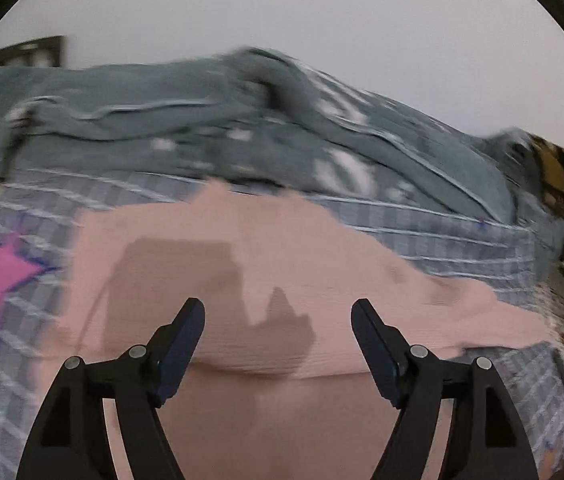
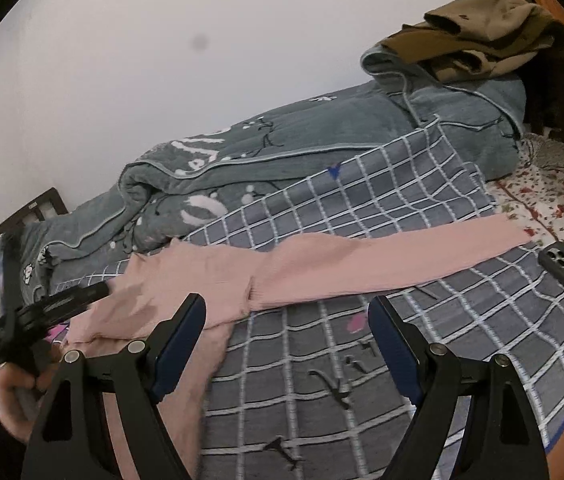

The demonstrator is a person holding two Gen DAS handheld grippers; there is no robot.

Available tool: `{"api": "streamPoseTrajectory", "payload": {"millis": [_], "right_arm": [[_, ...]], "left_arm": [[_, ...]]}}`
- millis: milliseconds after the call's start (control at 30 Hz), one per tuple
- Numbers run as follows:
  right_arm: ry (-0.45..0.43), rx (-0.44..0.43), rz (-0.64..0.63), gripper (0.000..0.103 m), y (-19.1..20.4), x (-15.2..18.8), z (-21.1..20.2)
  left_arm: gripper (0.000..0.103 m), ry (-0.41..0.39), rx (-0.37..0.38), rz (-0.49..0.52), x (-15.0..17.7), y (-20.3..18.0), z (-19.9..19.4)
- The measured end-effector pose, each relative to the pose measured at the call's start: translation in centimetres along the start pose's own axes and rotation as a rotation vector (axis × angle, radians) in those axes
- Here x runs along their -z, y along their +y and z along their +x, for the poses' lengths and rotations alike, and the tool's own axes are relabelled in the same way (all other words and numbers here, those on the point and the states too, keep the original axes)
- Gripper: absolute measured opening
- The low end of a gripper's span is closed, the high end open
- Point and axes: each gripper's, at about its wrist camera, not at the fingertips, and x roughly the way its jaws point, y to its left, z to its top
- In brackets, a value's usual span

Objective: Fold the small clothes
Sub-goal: 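Fold the held sleeve across the sweater body with the left gripper and release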

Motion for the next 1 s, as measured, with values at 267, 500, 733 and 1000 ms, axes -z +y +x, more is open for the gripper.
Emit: {"api": "streamPoseTrajectory", "payload": {"millis": [267,500,733,1000], "right_arm": [[0.031,0.019,-0.066,0.083,3.4,0.8,1.6],[0.066,0.057,-0.159,0.083,4.7,1.7,3.5],[0.093,0.085,-0.177,0.083,4.4,1.7,5.5],[0.107,0.114,-0.173,0.083,3.3,1.3,6.3]], "left_arm": [[0.073,0.020,-0.108,-0.128,0.6,12.3,0.3],[0.066,0.116,-0.016,-0.180,-0.6,14.3,5.4],[0.014,0.100,0.028,-0.217,-1.3,14.7,6.8],[0.025,0.113,-0.055,-0.256,-1.0,16.3,7.1]]}}
